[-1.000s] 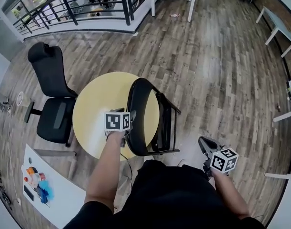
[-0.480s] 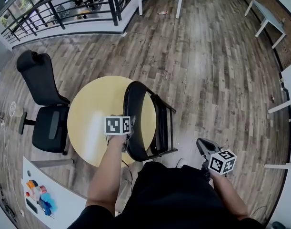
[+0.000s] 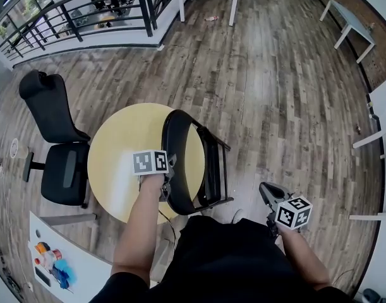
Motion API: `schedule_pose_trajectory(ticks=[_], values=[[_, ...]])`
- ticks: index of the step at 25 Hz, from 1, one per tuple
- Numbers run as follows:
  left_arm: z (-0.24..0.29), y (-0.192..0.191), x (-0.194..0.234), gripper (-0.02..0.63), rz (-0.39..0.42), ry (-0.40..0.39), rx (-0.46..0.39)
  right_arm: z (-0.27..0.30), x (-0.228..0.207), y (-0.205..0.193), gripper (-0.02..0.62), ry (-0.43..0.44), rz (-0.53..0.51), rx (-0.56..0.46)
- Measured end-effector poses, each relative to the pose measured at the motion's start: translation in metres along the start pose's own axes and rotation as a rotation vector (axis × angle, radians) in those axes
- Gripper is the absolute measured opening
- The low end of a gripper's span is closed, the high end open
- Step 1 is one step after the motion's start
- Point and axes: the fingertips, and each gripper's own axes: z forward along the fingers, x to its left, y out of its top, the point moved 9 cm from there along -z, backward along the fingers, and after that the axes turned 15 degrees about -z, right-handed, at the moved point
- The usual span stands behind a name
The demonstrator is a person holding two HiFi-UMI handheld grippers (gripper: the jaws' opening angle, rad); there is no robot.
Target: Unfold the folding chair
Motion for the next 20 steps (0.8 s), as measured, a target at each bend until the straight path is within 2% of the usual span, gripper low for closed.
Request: schedule_pose_trajectory(ticks=[3,6,13,20], values=[[-0.001,0.003,0.004,0.101,-0.097,-0.045,-0.001,-0.003,0.002,0.000,0.005,-0.013,0.006,0.002],[0.000,0.004,0.001,0.100,-0.151,-0.071,0.002,-0.006,0.003,-0.004,0.005,-0.021,0.017,0.001],[0.005,-0.005,-0.027,0.098,-0.156,-0.067,0.001,-0.016,-0.013,-0.020,0.005,0.006,0.031,-0.012],[0.012,-0.018,-0.089,0.095,-0.121,-0.041,-0.044,-0.022,-0.067,-0.030,0.005,0.126,-0.004,-0.013]])
